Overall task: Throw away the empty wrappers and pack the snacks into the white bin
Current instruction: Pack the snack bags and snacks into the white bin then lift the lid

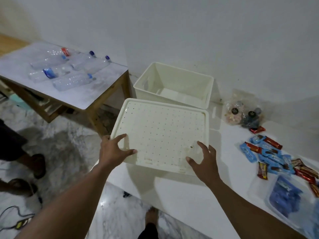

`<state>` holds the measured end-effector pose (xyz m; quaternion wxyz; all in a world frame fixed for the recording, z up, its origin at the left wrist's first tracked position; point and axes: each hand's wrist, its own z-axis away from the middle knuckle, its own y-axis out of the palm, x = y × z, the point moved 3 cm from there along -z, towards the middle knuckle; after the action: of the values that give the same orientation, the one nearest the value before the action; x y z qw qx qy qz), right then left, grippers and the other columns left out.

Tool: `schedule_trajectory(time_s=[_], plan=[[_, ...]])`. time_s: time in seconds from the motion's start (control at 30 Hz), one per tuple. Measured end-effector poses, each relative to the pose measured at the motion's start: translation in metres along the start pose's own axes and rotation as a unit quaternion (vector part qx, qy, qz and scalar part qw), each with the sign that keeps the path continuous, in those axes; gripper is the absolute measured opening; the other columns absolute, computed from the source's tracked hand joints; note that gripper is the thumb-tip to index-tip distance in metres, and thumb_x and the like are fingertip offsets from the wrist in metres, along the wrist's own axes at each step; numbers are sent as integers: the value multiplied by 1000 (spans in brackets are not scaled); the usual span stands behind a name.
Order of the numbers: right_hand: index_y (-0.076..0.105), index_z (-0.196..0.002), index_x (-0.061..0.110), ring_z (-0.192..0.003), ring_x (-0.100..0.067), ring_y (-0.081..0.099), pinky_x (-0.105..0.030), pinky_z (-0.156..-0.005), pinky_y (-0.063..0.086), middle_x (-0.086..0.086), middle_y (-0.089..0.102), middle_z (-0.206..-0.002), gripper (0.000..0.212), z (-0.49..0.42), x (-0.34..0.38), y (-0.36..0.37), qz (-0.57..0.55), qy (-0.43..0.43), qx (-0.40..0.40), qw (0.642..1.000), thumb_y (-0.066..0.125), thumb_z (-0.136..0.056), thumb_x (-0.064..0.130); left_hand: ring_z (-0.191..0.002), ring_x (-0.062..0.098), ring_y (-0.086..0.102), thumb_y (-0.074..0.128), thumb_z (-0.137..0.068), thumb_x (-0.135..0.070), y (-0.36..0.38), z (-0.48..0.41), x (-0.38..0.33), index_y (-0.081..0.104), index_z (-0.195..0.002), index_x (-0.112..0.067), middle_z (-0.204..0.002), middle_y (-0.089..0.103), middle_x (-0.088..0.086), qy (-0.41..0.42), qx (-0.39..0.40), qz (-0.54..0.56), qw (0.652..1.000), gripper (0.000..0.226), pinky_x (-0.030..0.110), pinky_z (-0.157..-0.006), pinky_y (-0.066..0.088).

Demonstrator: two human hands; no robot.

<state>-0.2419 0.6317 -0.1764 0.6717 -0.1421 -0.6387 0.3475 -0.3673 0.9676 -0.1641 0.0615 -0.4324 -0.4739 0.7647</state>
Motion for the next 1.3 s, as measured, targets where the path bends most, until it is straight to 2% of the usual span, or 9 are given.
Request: schedule_trajectory(time_s=[0.2,0.53,0.7,0.8,0.87,0.97,1.07,1.17,1.3], plan=[[40,-142,37,-140,-24,37,-38,-108,37,-1,21,-157,72,35,-40,29,16,43,55,997,76,-80,46,-133,32,38,86,-57,-62,26,28,46,55,-135,-40,-139,33,9,-58,41,-19,997,87,47,-107,45],[40,-144,29,-137,-24,39,-34,-108,35,-6,32,-150,76,12,-67,46,28,111,124,986,77,-79,44,-137,33,33,83,-64,-60,50,10,52,54,-138,-36,-145,34,14,-69,114,-66,989,83,47,-109,38],[39,-147,29,-146,-29,28,-43,-116,32,-6,15,-162,76,-11,-64,52,104,152,156,970,69,-82,52,-145,37,27,75,-75,-61,59,-10,34,47,-143,-37,-161,22,14,-54,172,-158,971,77,51,-112,33],[43,-143,28,-143,-27,34,-43,-115,34,-8,18,-160,68,-26,-53,46,121,149,162,968,69,-83,49,-142,37,34,73,-79,-57,66,-25,10,48,-143,-34,-161,25,11,-26,202,-153,967,73,50,-111,37],[46,-140,23,-138,-26,41,-38,-113,37,-10,26,-154,65,-36,-46,36,107,144,156,971,70,-84,45,-135,32,46,75,-80,-52,73,-39,-11,52,-140,-29,-155,39,7,-1,238,-115,964,69,42,-105,46],[48,-138,20,-123,-25,54,-26,-100,41,-11,36,-145,60,-49,-39,9,106,141,146,973,70,-86,40,-126,24,56,76,-82,-44,92,-56,-54,58,-134,-22,-138,59,4,30,316,-78,945,59,29,-95,46],[49,-137,22,-117,-23,57,-24,-94,40,-10,40,-140,55,-56,-46,-30,101,165,115,974,68,-88,39,-107,18,65,78,-79,-47,118,-64,-108,63,-128,-22,-116,72,3,60,374,-76,922,58,28,-94,46],[53,-132,23,-114,-22,57,-25,-93,41,-9,46,-137,50,-52,-63,-77,93,199,55,974,68,-88,39,-103,13,66,79,-77,-52,151,-60,-165,65,-124,-24,-102,75,-4,118,406,-84,902,57,31,-101,46],[57,-127,19,-121,-21,53,-28,-98,40,-9,52,-136,46,-33,-95,-135,65,250,-34,965,71,-86,35,-106,11,65,76,-79,-52,195,-33,-234,65,-123,-27,-102,74,-7,198,440,-100,870,52,25,-97,45]])
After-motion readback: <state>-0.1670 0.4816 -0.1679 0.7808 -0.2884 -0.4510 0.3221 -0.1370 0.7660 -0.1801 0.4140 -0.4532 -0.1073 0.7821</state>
